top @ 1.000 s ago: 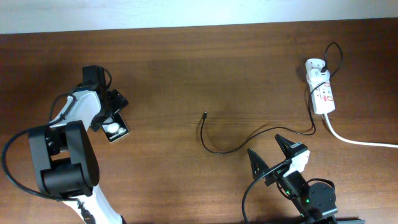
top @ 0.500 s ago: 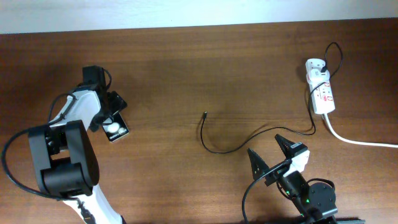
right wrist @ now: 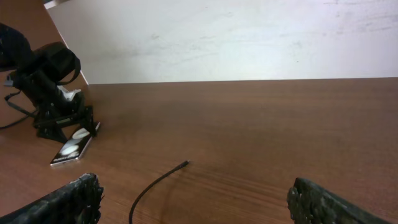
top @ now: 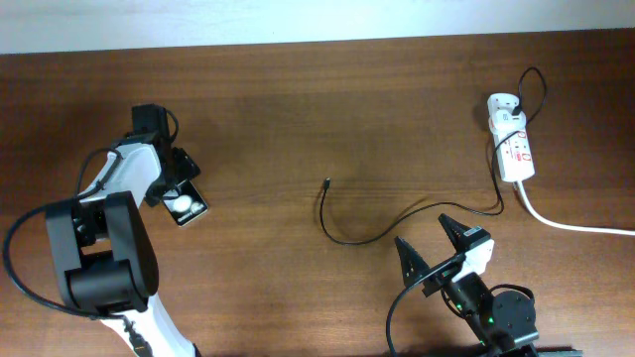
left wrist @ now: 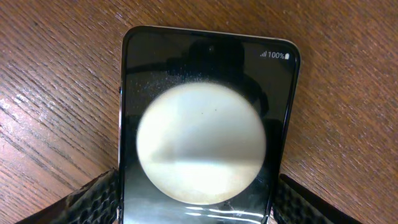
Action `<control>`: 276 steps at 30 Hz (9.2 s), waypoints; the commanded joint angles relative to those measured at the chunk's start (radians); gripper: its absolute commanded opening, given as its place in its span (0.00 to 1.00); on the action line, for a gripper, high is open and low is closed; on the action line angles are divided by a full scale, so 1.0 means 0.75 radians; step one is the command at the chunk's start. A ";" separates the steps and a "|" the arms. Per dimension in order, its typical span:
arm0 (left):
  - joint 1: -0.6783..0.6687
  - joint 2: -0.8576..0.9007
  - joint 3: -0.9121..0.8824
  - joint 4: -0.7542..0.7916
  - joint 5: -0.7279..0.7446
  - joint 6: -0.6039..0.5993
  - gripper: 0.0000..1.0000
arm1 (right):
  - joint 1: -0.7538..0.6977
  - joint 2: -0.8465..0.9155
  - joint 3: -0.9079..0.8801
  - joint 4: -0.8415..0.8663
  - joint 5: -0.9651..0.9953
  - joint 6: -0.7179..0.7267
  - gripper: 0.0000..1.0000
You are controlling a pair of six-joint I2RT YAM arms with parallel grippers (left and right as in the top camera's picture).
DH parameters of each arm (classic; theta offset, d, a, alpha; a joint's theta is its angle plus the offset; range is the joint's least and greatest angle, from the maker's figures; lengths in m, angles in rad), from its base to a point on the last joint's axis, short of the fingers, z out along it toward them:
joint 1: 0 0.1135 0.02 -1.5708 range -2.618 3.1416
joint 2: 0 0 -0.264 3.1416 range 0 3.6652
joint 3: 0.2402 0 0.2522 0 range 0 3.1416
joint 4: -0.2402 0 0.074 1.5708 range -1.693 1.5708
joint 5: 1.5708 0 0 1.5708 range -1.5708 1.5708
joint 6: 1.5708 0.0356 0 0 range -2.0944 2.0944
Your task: Plug charger to phone and switch on socket
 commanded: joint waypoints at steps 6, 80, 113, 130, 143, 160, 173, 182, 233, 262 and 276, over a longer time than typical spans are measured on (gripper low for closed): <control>0.006 0.055 -0.012 -0.106 -0.023 0.022 0.91 | 0.008 -0.014 -0.012 -0.001 0.007 0.009 0.99; -0.477 0.171 0.451 -0.343 0.243 -0.087 0.54 | 0.008 -0.014 -0.012 -0.001 0.007 0.009 0.99; -0.718 0.171 0.653 -0.581 0.780 -0.089 0.00 | 0.008 -0.014 -0.012 -0.001 0.007 0.009 0.99; -0.680 0.171 0.653 -0.828 1.089 -0.304 0.00 | 0.008 -0.014 -0.012 -0.001 0.007 0.009 0.99; -0.486 0.171 0.653 -0.976 1.349 -0.343 0.00 | 0.008 -0.014 -0.012 -0.001 0.007 0.009 0.99; -0.487 0.171 0.653 -0.931 1.049 -0.401 0.00 | 0.008 -0.014 -0.012 -0.001 0.006 0.009 0.99; -0.551 0.171 0.653 -0.786 0.744 -0.403 0.00 | 0.008 -0.014 -0.012 0.012 -0.016 0.017 0.99; -0.551 0.171 0.653 -0.773 0.744 -0.428 0.00 | 0.008 -0.014 -0.012 0.038 -0.433 0.500 0.99; -0.555 0.171 0.653 -0.761 0.747 -0.683 0.00 | 0.480 2.074 0.831 0.637 0.067 0.862 0.85; -0.513 0.135 0.685 -0.865 0.893 -0.445 0.99 | 0.464 2.301 1.126 0.456 0.019 0.937 0.04; -0.413 -0.396 0.583 -0.958 0.545 -0.115 0.99 | -0.020 1.855 1.124 0.124 -0.455 0.831 0.04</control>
